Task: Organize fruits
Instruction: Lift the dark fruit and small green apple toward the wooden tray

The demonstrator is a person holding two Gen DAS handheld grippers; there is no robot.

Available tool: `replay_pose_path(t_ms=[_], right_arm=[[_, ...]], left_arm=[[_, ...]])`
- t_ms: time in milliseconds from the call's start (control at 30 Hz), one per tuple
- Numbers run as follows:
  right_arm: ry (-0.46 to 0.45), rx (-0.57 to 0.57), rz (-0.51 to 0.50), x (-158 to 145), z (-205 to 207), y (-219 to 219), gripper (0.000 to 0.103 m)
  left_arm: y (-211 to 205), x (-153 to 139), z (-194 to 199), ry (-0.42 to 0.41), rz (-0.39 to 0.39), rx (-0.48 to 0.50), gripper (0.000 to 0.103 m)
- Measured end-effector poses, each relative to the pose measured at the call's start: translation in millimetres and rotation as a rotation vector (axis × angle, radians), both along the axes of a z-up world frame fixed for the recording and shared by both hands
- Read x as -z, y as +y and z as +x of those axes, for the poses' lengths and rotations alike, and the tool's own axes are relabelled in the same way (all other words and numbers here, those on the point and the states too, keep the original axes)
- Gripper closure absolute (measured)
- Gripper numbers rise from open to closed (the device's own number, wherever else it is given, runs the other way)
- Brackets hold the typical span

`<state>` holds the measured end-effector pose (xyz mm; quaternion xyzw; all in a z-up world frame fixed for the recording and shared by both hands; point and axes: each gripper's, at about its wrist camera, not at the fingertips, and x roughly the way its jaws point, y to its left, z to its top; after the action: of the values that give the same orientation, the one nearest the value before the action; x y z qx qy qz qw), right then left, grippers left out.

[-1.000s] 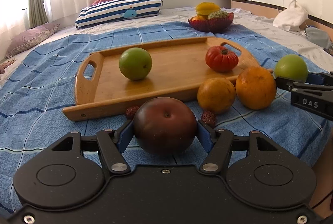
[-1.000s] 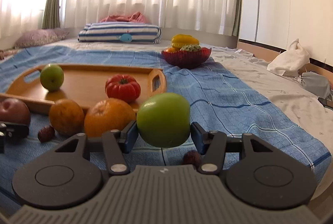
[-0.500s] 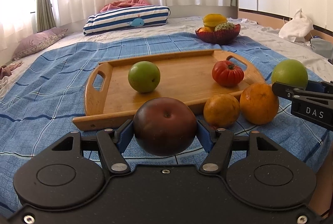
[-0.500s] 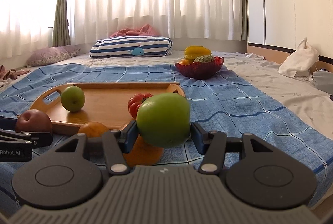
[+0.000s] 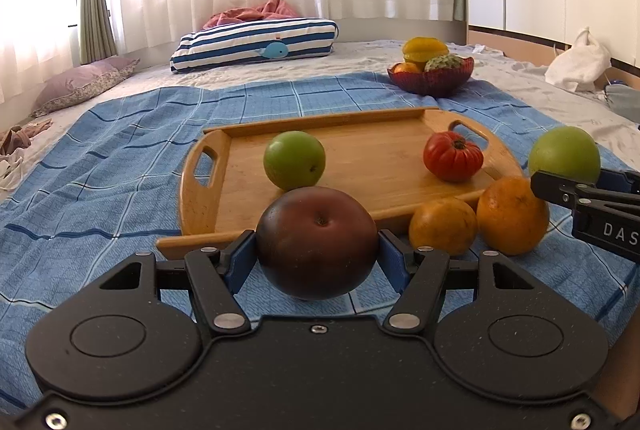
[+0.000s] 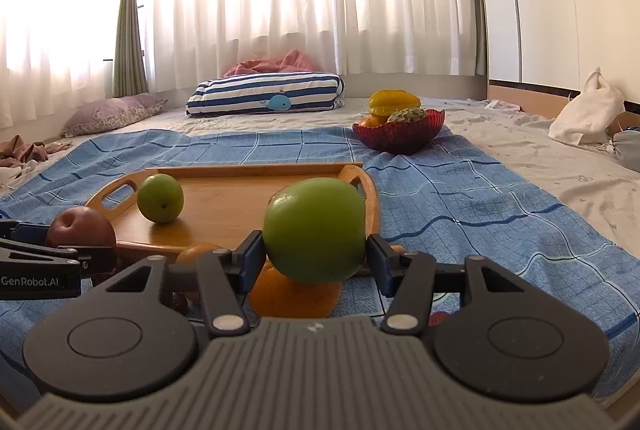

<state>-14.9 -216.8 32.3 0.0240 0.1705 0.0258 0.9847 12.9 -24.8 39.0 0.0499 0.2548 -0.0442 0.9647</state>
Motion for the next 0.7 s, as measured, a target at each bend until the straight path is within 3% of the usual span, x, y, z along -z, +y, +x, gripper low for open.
replay_pose_path(t_ms=[700], right_arm=[[0.010,-0.073,0.085,-37,71,-7,0.044]], left_arm=[[47,-48,72,-0.054,-0.065,-0.048,0.040]])
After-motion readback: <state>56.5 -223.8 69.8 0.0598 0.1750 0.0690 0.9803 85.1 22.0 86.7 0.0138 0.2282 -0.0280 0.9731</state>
